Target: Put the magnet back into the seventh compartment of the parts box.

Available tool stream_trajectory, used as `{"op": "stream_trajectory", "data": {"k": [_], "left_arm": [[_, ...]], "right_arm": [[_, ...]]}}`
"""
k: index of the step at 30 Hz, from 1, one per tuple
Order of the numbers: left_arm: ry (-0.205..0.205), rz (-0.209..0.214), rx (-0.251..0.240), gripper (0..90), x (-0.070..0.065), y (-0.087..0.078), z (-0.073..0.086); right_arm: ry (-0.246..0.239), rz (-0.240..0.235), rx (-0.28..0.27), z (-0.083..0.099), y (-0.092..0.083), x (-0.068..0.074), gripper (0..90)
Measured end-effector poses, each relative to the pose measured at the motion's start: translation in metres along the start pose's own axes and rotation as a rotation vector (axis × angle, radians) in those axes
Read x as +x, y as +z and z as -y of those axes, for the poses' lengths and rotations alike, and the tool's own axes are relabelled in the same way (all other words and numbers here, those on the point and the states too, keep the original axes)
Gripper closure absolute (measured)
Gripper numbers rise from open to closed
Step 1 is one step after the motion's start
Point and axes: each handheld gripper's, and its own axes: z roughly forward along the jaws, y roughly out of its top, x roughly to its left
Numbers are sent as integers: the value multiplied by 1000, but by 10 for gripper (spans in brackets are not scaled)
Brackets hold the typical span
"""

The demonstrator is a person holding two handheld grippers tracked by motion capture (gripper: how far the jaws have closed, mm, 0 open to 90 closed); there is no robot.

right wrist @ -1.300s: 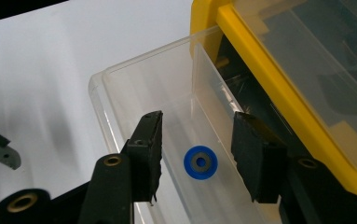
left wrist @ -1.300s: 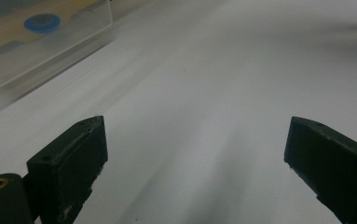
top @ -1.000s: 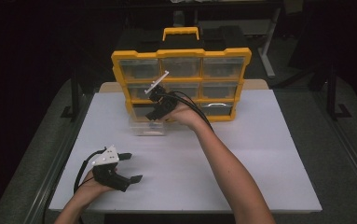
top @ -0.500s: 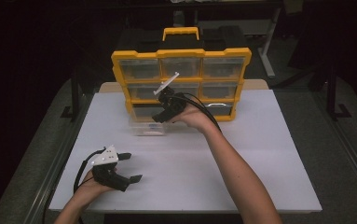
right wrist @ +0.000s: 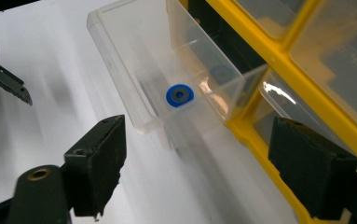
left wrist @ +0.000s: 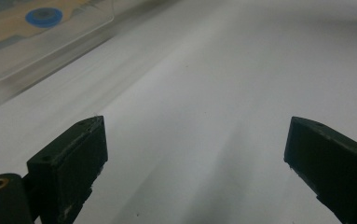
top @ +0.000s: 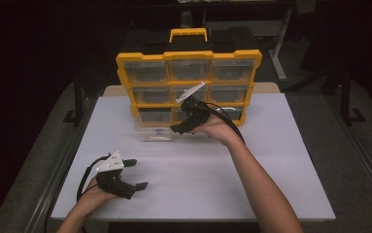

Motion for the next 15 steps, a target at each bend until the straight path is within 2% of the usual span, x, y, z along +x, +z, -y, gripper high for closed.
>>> {"op": "stream_trajectory", "data": {"k": [8, 15], "left_arm": [[2, -4, -4, 59, 0, 0, 0], [8, 0, 3, 59, 0, 0, 0]], "right_arm": [[20, 32, -30, 17, -7, 1, 119], [41, 37, -65, 34, -12, 3, 46]]}}
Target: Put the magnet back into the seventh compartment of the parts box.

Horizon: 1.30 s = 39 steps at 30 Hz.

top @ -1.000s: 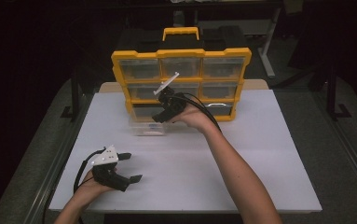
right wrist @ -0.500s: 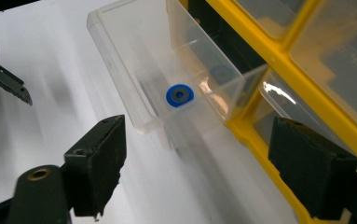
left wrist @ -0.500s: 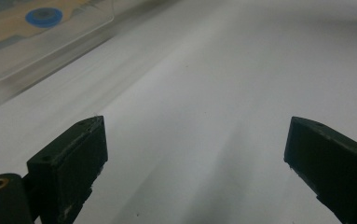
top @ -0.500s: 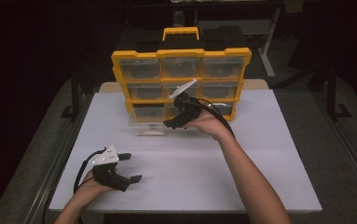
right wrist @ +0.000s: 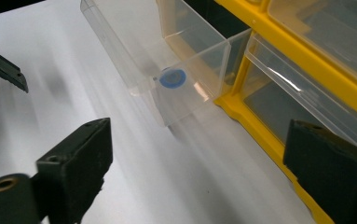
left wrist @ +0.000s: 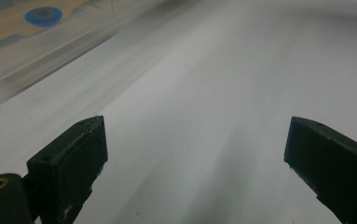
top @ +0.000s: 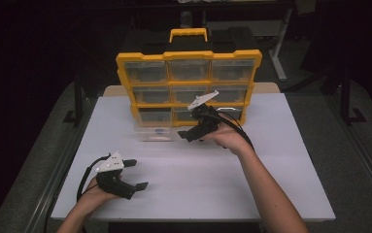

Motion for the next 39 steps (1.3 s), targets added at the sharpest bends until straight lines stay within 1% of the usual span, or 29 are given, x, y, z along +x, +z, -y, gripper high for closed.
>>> {"op": "stream_trajectory", "data": {"k": [6, 8, 10, 12, 13, 14, 15, 16, 17, 18, 19, 20, 21, 23, 25, 31, 32, 33, 35, 38, 39], "left_arm": [[1, -1, 2, 59, 0, 0, 0], [2, 0, 3, 59, 0, 0, 0], [0, 0, -2, 58, 0, 0, 0], [-4, -1, -2, 58, 0, 0, 0], [-7, -2, -4, 57, 0, 0, 0], [-7, -2, -4, 48, 0, 0, 0], [-10, -2, -4, 40, 1, 0, 0], [-7, -1, 3, 40, 1, -1, 0], [-8, -5, -2, 28, 1, 0, 0], [-6, -7, 2, 28, 1, 0, 0], [-9, -10, 2, 22, 1, 0, 0], [-9, -10, 2, 14, 1, 0, 0], [-20, -11, 1, 12, 0, 0, 0], [-26, -12, -4, 12, 0, 1, 0], [-11, -12, 11, 2, 1, 0, 0], [-1, -18, 1, 2, 1, 1, 0], [-1, -18, 1, 1, 1, 1, 0], [-3, -21, -8, 1, 1, 0, 0], [11, -18, -5, 2, 2, 0, 0], [11, -19, -6, 2, 2, 1, 0], [11, -19, -6, 2, 2, 1, 0]], "right_arm": [[7, 8, -13, 12, -4, 1, 29], [-1, 15, -15, 17, -6, 1, 25], [8, 21, -20, 25, -10, 1, 24], [16, 22, -21, 28, -11, 2, 23], [8, 28, -28, 35, -13, 1, 23], [8, 28, -28, 35, -13, 1, 23], [15, 33, -28, 40, -15, 1, 19], [15, 33, -28, 40, -15, 1, 19], [18, 45, -31, 46, -17, 2, 19], [18, 45, -31, 46, -17, 2, 19], [19, 48, -38, 52, -19, 3, 18], [19, 48, -38, 52, -19, 3, 18], [21, 48, -51, 59, -22, 3, 18], [27, 47, -55, 62, -23, 4, 18], [29, 51, -59, 68, -25, 4, 18], [44, 51, -66, 87, -34, 6, 18], [44, 51, -66, 87, -34, 6, 18], [45, 57, -63, 89, -35, 7, 17], [53, 65, -64, 99, -39, 8, 17], [59, 67, -66, 106, -41, 8, 17], [71, 69, -64, 113, -43, 8, 17]]}}
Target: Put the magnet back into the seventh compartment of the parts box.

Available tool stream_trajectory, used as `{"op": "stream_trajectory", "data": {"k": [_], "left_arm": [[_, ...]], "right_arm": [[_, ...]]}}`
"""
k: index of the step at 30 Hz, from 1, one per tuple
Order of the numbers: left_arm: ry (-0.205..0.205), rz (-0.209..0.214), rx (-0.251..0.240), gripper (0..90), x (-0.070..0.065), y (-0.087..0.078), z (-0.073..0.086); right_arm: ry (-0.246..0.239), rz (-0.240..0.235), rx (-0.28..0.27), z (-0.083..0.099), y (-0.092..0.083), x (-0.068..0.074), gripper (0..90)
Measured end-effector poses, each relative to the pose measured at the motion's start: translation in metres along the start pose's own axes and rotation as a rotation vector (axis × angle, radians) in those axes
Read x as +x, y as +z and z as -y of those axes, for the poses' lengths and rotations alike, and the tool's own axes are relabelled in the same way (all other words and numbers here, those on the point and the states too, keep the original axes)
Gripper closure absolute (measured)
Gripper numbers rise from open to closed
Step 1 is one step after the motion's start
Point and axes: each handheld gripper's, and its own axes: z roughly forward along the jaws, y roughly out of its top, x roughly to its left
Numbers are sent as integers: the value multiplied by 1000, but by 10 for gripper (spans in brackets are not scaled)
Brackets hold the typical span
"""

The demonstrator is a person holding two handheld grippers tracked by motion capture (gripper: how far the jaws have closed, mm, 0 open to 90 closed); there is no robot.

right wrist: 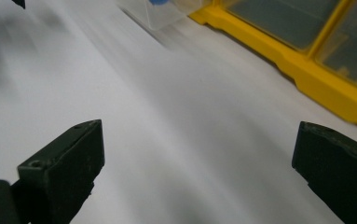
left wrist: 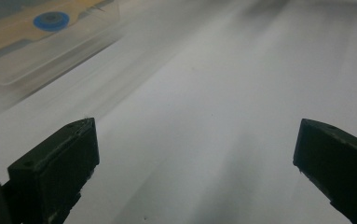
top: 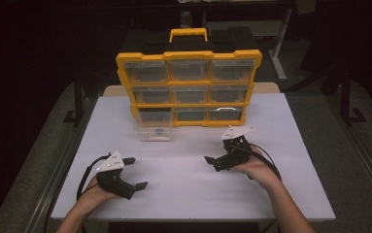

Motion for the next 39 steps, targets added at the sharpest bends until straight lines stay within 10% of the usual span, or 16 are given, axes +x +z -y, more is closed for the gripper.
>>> {"op": "stream_trajectory", "data": {"k": [39], "left_arm": [[-12, -1, 21, 2, -1, 6, 1]], "right_arm": [[56, 35, 15, 83, -44, 2, 17]]}}
